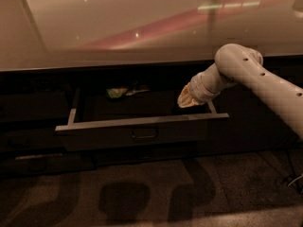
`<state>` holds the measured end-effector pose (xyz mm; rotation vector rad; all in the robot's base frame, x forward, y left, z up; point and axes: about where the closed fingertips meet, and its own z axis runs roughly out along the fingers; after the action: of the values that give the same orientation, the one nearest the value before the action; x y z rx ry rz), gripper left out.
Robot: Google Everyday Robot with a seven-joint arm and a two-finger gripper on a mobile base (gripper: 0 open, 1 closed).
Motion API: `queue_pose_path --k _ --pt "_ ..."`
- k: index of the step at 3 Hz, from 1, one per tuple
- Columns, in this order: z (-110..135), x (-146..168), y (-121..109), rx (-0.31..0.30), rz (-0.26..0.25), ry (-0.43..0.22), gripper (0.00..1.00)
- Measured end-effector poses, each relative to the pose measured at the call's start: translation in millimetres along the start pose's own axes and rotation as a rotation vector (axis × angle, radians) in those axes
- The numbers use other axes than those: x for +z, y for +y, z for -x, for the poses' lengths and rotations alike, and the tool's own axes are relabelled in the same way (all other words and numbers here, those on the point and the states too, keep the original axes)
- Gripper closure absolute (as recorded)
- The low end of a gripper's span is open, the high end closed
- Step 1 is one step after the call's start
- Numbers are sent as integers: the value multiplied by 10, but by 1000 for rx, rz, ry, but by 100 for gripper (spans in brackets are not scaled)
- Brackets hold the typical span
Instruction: Open top drawer
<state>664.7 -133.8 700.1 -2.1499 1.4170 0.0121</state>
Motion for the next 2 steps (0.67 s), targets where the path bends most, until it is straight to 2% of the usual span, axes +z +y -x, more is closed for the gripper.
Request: queue_pose_path --k 1,2 --pt "0 0 0 0 0 0 100" --pt "-187 152 219 31 17 7 100"
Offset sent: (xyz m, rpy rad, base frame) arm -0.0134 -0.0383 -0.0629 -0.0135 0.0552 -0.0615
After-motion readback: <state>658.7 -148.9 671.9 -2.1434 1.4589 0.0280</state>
